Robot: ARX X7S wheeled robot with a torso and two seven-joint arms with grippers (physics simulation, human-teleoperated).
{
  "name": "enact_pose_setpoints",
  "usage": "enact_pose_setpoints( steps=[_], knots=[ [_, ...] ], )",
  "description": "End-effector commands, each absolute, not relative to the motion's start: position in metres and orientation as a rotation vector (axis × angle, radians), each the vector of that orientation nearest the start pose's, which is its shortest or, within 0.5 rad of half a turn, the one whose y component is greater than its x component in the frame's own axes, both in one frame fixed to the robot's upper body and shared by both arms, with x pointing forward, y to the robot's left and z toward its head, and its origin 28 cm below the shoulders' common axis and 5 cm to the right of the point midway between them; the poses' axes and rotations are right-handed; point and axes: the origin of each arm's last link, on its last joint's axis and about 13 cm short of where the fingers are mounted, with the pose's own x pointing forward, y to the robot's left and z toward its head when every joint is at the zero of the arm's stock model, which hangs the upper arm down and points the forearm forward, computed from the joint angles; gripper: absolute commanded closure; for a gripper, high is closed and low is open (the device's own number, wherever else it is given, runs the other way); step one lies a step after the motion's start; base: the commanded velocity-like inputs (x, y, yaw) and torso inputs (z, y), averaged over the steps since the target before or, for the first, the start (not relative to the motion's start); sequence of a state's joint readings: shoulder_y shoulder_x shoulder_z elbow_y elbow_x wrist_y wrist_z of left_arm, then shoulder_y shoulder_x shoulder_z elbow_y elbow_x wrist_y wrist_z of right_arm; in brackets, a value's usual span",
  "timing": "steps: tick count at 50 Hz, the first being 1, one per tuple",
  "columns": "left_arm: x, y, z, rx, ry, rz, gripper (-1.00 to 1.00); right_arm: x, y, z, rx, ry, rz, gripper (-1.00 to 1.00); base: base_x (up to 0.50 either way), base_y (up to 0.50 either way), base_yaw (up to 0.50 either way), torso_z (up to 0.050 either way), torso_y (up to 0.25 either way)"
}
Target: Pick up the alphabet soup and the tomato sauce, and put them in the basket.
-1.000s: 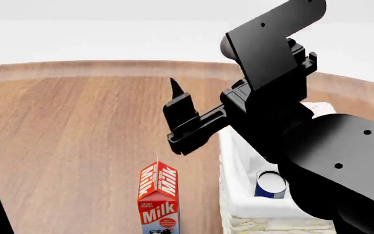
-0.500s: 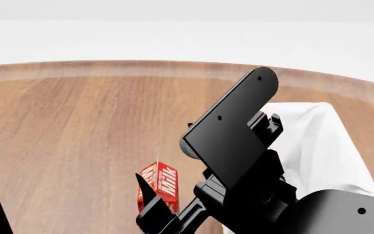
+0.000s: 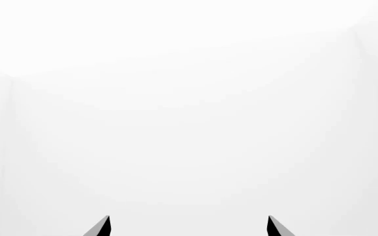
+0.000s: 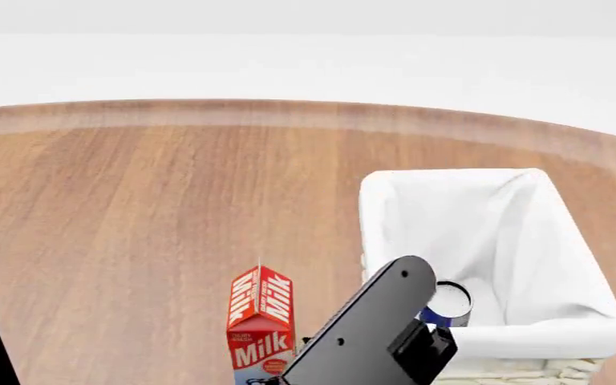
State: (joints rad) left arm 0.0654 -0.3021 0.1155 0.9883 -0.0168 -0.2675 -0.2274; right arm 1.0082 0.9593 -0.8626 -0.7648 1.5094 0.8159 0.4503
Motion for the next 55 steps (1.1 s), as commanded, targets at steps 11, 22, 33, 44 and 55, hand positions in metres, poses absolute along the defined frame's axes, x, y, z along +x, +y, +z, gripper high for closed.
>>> enact_pose_setpoints(
  steps=[11,22,33,44,55],
  knots=[
    [0.148,0.214,0.178,0.156,-0.651,-0.017,-1.00,0.147,-0.118,0.187,-0.330,0.544,0.670,-1.00,0.00,0.00,0.00,0.000,0.000],
    [0.147,0.214,0.178,0.156,-0.651,-0.016,-1.00,0.133,-0.120,0.171,-0.362,0.667,0.676,-1.00,0.00,0.00,0.00,0.000,0.000],
    [0.147,0.214,0.178,0.156,-0.651,-0.017,-1.00,0.118,-0.123,0.168,-0.355,0.711,0.678,-1.00,0.00,0.00,0.00,0.000,0.000],
    [0.148,0.213,0.178,0.159,-0.649,-0.018,-1.00,0.116,-0.125,0.158,-0.356,0.722,0.674,-1.00,0.00,0.00,0.00,0.000,0.000],
    [0.148,0.213,0.176,0.158,-0.648,-0.017,-1.00,0.114,-0.129,0.141,-0.357,0.765,0.658,-1.00,0.00,0.00,0.00,0.000,0.000]
  ],
)
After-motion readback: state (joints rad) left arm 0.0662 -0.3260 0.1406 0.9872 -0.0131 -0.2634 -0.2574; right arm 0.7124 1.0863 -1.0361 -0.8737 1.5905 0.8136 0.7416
